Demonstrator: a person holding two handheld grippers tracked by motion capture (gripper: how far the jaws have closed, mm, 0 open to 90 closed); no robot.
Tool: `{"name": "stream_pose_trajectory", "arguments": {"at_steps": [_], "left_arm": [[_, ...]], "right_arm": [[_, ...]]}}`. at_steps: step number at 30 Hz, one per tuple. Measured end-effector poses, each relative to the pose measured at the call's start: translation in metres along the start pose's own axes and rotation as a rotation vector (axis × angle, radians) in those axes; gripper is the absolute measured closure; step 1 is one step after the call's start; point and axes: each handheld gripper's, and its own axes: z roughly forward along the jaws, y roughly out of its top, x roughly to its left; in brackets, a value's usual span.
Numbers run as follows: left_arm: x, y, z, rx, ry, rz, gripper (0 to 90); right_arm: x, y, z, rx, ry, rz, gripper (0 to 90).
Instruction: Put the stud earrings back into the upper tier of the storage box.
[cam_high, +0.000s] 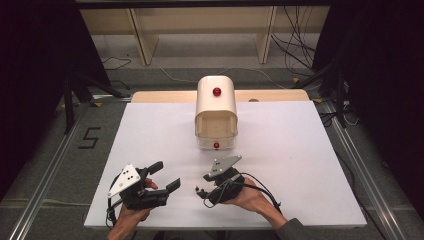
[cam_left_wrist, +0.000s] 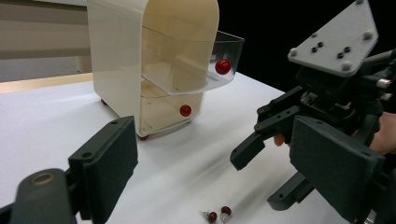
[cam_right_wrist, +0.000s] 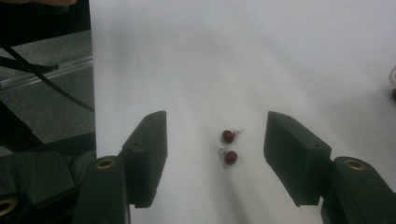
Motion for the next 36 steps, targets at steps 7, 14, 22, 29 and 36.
{"name": "stream_pose_trajectory", "arguments": {"at_steps": [7, 14, 22, 29, 36], "left_arm": [[0.000, 0.000, 0.000, 0.000, 0.000, -0.002, 14.9], [0.001, 0.001, -0.001, -0.002, -0.002, -0.003, 14.9], [0.001, 0.001, -0.001, -0.005, -0.002, -0.009, 14.9], [0.002, 0.001, -0.001, -0.008, -0.003, -0.013, 15.0], [0.002, 0.001, -0.002, -0.007, -0.003, -0.015, 15.0]], "right_arm": [[-0.003, 0.001, 0.015, 0.073, -0.024, -0.002, 46.8], [-0.006, -0.002, 0.029, 0.139, -0.031, -0.011, 53.9], [-0.006, -0.003, 0.041, 0.168, -0.044, -0.048, 67.5], [-0.005, -0.005, 0.043, 0.186, -0.035, -0.073, 78.4], [-0.009, -0.004, 0.034, 0.176, -0.010, -0.039, 79.5]]}}
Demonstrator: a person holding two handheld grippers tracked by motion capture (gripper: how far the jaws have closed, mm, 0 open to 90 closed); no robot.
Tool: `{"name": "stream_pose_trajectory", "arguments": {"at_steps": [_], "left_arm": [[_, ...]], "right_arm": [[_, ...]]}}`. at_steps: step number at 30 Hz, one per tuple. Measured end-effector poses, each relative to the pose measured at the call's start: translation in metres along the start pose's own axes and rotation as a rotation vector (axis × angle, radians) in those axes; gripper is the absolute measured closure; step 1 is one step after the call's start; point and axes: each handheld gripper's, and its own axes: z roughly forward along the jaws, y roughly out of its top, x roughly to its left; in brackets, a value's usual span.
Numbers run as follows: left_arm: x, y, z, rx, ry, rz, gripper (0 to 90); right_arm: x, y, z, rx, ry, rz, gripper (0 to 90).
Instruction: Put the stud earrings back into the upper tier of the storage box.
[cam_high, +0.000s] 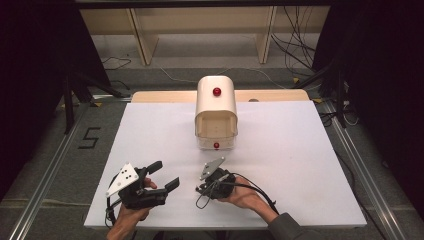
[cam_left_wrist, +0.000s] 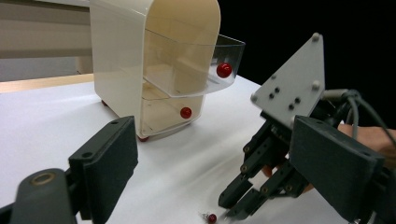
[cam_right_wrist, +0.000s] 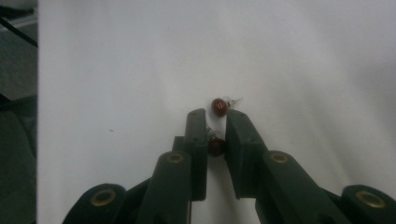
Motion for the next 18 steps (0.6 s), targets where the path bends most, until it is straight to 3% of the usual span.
{"name": "stream_pose_trajectory", "arguments": {"at_steps": [6, 18], "left_arm": [[0.001, 0.000, 0.000, -0.006, 0.002, -0.003, 15.0], [0.001, 0.000, 0.000, -0.002, 0.005, -0.006, 15.0]], "right_arm": [[-0.002, 0.003, -0.018, -0.074, -0.007, 0.026, 79.7], [-0.001, 0.013, -0.041, -0.168, -0.036, 0.045, 79.8]]}}
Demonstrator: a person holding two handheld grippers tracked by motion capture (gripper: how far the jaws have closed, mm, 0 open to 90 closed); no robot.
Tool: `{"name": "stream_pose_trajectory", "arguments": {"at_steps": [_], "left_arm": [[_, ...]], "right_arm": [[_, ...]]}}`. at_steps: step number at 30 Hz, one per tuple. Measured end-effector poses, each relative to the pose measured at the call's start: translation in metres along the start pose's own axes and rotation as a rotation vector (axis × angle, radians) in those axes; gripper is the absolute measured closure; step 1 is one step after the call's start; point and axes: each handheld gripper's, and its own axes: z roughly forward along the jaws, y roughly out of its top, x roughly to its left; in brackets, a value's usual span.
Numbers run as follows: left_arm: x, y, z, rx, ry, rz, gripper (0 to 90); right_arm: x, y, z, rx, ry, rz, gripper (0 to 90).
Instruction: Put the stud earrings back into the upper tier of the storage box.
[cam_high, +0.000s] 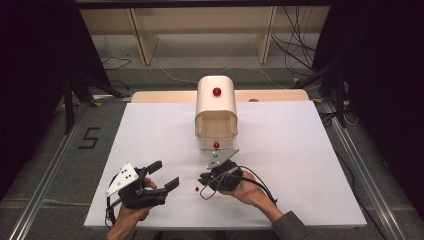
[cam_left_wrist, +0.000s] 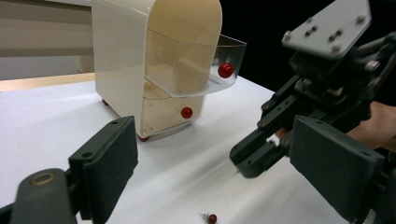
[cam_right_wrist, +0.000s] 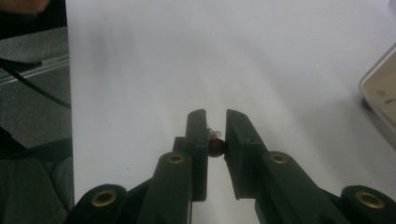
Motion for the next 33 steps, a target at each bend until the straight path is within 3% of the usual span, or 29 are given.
{"name": "stream_pose_trajectory", "arguments": {"at_steps": [7, 17, 27, 33], "left_arm": [[0.000, 0.000, 0.000, 0.001, 0.000, 0.001, 15.0], [0.000, -0.001, 0.001, 0.006, 0.004, 0.001, 15.0], [0.000, -0.001, 0.000, 0.006, 0.005, 0.009, 15.0], [0.000, -0.001, 0.001, 0.001, 0.006, 0.002, 15.0]], "right_arm": [[0.004, 0.013, -0.018, -0.062, -0.020, 0.005, 79.8], [0.002, 0.029, -0.036, -0.110, -0.041, 0.003, 79.8], [-0.006, 0.045, -0.054, -0.150, -0.072, 0.013, 79.8], [-0.018, 0.062, -0.067, -0.187, -0.107, 0.028, 79.8]]}}
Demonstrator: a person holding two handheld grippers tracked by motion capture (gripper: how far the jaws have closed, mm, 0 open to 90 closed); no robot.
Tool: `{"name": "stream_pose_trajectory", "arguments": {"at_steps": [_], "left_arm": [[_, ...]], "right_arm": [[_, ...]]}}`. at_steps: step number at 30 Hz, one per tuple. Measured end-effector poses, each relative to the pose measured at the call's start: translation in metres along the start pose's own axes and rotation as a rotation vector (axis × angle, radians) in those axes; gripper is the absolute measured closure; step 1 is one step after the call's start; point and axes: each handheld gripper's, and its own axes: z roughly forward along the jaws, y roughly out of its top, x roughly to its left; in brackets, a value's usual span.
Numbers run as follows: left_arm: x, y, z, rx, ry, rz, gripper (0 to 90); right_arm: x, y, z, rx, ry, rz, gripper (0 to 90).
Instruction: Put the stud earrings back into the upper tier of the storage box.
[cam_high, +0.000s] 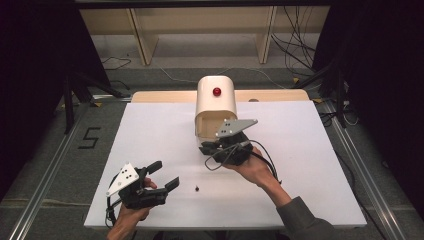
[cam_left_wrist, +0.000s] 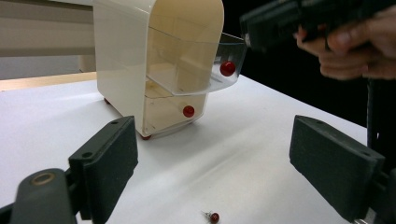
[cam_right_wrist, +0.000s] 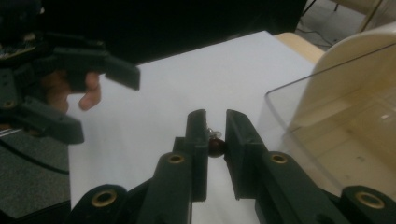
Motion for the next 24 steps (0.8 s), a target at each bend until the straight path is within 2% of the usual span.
{"name": "stream_pose_trajectory", "arguments": {"at_steps": [6, 7, 15, 19, 22, 24], "left_arm": [[0.000, 0.000, -0.001, 0.001, 0.002, 0.003, 15.0], [0.000, 0.000, -0.001, 0.001, 0.001, 0.003, 15.0], [0.000, 0.001, -0.001, -0.002, 0.000, 0.004, 15.0], [-0.001, 0.001, -0.001, 0.000, 0.000, 0.005, 15.0], [-0.001, 0.001, -0.001, -0.001, -0.002, 0.006, 15.0], [-0.001, 0.001, -0.001, -0.002, -0.001, 0.004, 15.0]], "right_arm": [[-0.016, 0.022, -0.009, -0.014, -0.060, 0.027, 79.8], [-0.022, 0.027, -0.012, -0.005, -0.086, 0.041, 79.7], [-0.041, 0.034, -0.012, 0.017, -0.131, 0.078, 79.7], [-0.047, 0.033, -0.006, 0.057, -0.143, 0.097, 79.7], [-0.051, 0.031, -0.001, 0.078, -0.147, 0.134, 79.7], [-0.053, 0.031, 0.003, 0.107, -0.159, 0.137, 79.6]]}}
